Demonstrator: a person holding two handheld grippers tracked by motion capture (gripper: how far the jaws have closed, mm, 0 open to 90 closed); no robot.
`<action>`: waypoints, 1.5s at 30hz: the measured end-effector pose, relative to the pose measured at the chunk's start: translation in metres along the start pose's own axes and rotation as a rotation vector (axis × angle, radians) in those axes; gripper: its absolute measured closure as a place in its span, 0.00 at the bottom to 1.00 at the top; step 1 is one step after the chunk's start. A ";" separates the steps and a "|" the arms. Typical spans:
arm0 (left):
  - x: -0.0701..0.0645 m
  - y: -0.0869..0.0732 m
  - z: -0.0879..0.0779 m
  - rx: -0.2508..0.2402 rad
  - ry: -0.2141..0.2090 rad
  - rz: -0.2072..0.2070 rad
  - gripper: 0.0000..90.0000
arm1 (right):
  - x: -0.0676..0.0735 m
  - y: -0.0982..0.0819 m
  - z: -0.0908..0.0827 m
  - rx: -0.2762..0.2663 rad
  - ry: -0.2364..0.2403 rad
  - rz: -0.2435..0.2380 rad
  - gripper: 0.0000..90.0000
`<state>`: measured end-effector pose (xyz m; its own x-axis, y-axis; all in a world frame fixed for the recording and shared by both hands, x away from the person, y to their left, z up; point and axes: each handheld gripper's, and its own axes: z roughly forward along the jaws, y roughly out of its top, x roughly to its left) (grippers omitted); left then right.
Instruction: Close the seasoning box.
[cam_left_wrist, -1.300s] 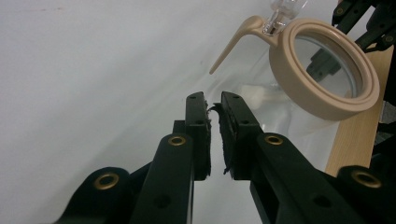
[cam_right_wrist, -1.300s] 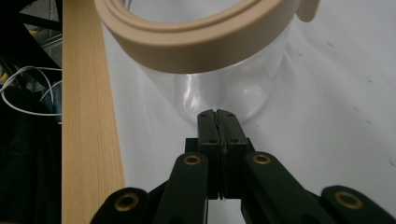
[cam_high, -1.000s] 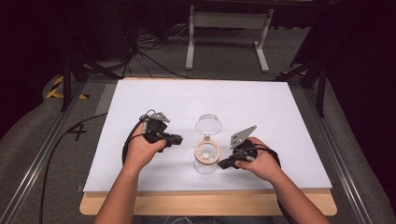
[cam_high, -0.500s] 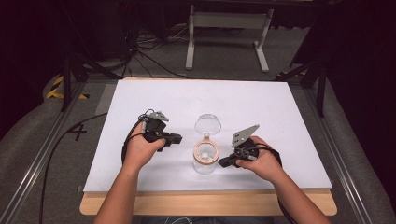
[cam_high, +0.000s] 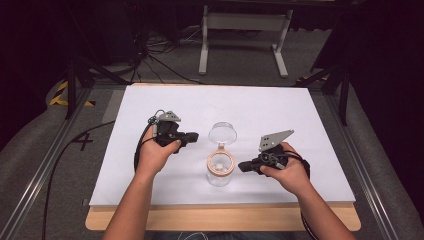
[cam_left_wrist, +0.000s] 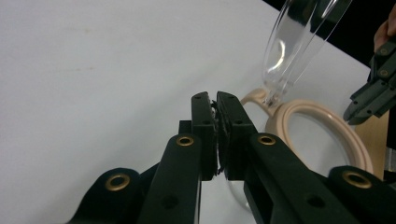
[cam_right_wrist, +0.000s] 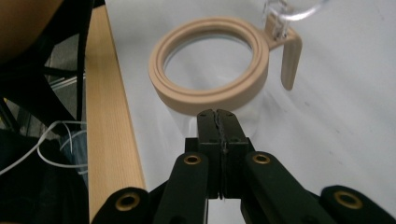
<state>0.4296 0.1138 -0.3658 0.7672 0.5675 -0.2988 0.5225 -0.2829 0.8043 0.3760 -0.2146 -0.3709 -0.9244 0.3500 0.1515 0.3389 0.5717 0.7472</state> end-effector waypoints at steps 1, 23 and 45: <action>0.000 0.002 0.001 -0.004 0.003 0.002 0.96 | 0.002 0.001 0.000 -0.015 0.000 -0.002 1.00; -0.009 0.016 0.027 -0.072 0.001 0.041 0.97 | 0.017 0.009 0.016 -0.161 -0.047 0.029 1.00; -0.023 0.013 0.015 -0.026 -0.023 0.094 0.95 | 0.015 0.018 0.013 -0.202 -0.029 0.021 1.00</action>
<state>0.4240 0.0855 -0.3562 0.8210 0.5213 -0.2328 0.4379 -0.3136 0.8426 0.3709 -0.1890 -0.3637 -0.9110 0.3834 0.1518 0.3135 0.4048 0.8590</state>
